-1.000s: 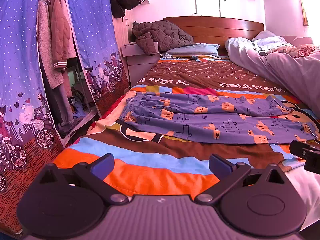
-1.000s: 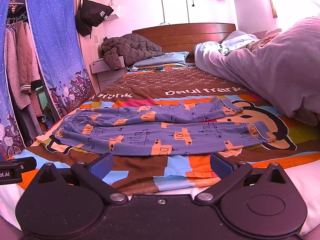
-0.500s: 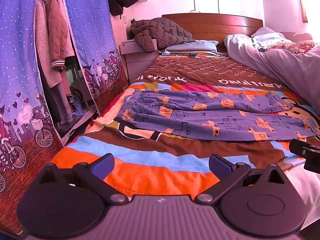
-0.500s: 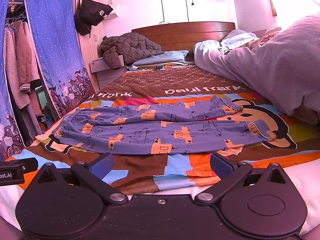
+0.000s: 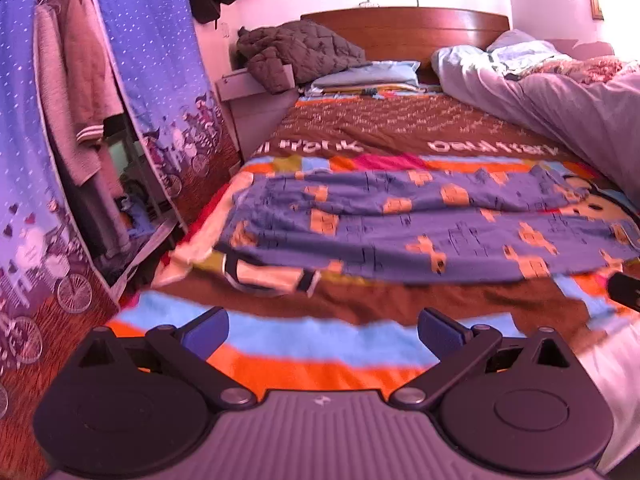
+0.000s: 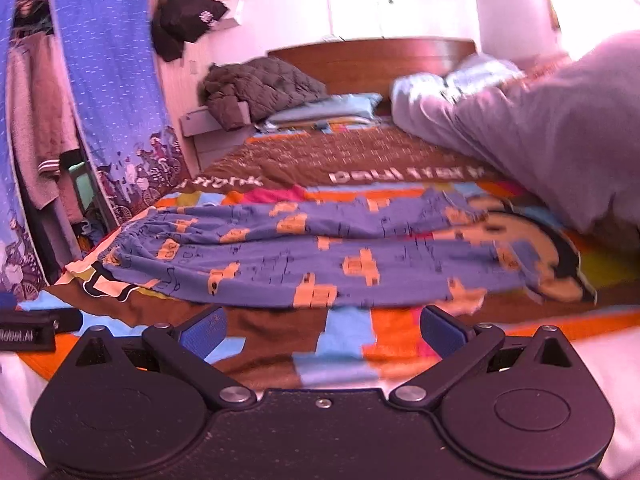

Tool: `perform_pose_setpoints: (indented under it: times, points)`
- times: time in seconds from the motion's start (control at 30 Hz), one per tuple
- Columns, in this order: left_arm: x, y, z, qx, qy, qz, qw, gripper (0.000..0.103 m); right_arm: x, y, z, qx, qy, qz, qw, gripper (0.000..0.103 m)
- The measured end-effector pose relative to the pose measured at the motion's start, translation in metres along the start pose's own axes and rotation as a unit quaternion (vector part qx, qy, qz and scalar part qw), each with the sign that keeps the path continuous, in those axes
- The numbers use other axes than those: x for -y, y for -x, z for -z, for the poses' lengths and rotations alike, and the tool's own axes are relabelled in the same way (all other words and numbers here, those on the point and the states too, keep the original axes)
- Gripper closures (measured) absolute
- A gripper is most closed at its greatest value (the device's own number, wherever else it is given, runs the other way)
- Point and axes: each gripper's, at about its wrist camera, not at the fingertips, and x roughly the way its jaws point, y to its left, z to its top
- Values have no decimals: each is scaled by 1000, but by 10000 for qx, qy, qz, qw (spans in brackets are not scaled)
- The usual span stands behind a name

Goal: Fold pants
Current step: 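Move both grippers to the pant leg hems and close on them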

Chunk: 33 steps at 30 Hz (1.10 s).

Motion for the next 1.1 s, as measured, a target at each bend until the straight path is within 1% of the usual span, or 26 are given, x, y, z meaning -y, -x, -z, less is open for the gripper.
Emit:
perform_pose_setpoints:
  times: [0.03,0.1,0.17,0.23,0.3,0.33,0.37,0.43,0.5,0.57,0.63,0.67,0.73,0.77,0.8,0.83,0.9,0.93,0.97,1.0,1.07,1.1]
  points:
    - [-6,-5,-6,31,-20,56,10000,0,1,-1,-3,78,119,-54,9999,1]
    - [-17,-20,-20,12,-143,167,9998,0,6,-5,-9,155,399,-304,9986,1]
    - [-28,-38,-35,-27,-339,183,9993,0,12,-14,-18,47,591,-650,9961,1]
    - [-38,-59,-55,31,-548,122,9984,0,19,-30,-31,-333,677,-1117,9909,1]
    - [-50,-83,-77,94,-716,41,9974,0,25,-49,-48,-755,773,-1506,9827,1]
    - [-55,-94,-87,144,-778,-14,9969,0,27,-61,-57,-864,873,-1598,9795,1]
    - [-59,-107,-98,197,-859,-63,9961,0,29,-72,-68,-890,1023,-1581,9781,1]
    - [-67,-136,-123,278,-1102,-133,9934,0,31,-96,-88,-941,1378,-1279,9777,1]
    - [-73,-170,-147,330,-1317,-257,9904,0,36,-128,-114,-961,1644,-840,9781,1]
    - [-76,-203,-166,321,-1411,-312,9890,0,43,-161,-136,-1015,1748,-640,9773,1]
    - [-79,-243,-183,282,-1340,-346,9900,0,51,-202,-158,-1154,1754,-342,9771,1]
    - [-80,-264,-188,243,-1305,-396,9904,0,59,-226,-168,-1323,1709,-133,9763,1]
    - [-81,-304,-193,-6,-1276,-498,9906,0,69,-270,-184,-1564,1519,312,9754,1]
    - [-80,-322,-195,-155,-1300,-511,9901,0,74,-289,-191,-1617,1394,400,9761,1]
    - [-80,-340,-198,-268,-1348,-480,9893,0,76,-309,-197,-1672,1236,351,9775,1]
    - [-80,-351,-198,-312,-1407,-431,9886,0,78,-328,-202,-1725,1070,166,9790,1]
    - [-80,-369,-202,-349,-1590,-327,9861,0,76,-360,-207,-1860,846,-364,9782,5]
    - [-80,-376,-204,-365,-1698,-242,9845,0,72,-374,-209,-1979,864,-624,9744,5]
    - [-78,-382,-205,-401,-1809,-182,9825,0,66,-387,-210,-2120,991,-897,9681,6]
    - [-76,-389,-206,-474,-1944,-108,9797,0,57,-400,-210,-2198,1277,-1080,9611,7]
    - [-72,-402,-207,-638,-2166,152,9741,0,36,-417,-208,-2239,2042,-1145,9461,7]
    - [-72,-408,-207,-770,-2238,391,9708,0,28,-424,-205,-2266,2382,-1213,9366,11]
